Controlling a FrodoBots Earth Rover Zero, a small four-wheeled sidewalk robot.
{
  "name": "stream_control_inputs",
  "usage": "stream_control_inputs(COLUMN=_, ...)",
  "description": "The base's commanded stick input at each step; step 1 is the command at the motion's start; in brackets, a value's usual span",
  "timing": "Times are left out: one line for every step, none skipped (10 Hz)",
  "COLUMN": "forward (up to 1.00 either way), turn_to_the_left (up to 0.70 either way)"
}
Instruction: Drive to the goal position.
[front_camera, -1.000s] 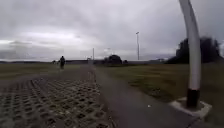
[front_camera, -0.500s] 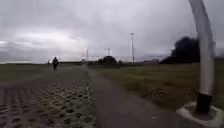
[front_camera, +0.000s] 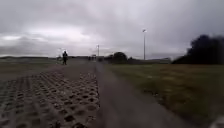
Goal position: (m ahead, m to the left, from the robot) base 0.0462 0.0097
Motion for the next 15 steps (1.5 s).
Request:
stream_control_inputs(forward=0.7, turn_to_the_left=0.0)
stream_control_inputs(forward=0.7, turn_to_the_left=0.0)
stream_control_inputs(forward=0.7, turn_to_the_left=0.0)
stream_control_inputs(forward=0.7, turn_to_the_left=0.0)
stream_control_inputs(forward=0.7, turn_to_the_left=-0.03)
stream_control_inputs(forward=0.7, turn_to_the_left=-0.1)
stream_control_inputs(forward=0.7, turn_to_the_left=-0.18)
stream_control_inputs(forward=0.7, turn_to_the_left=-0.25)
stream_control_inputs(forward=0.7, turn_to_the_left=-0.33)
stream_control_inputs(forward=0.7, turn_to_the_left=-0.35)
stream_control_inputs(forward=0.7, turn_to_the_left=-0.35)
stream_control_inputs(forward=0.7, turn_to_the_left=-0.33)
stream_control_inputs(forward=0.7, turn_to_the_left=-0.28)
stream_control_inputs(forward=0.7, turn_to_the_left=-0.23)
stream_control_inputs(forward=0.7, turn_to_the_left=-0.19)
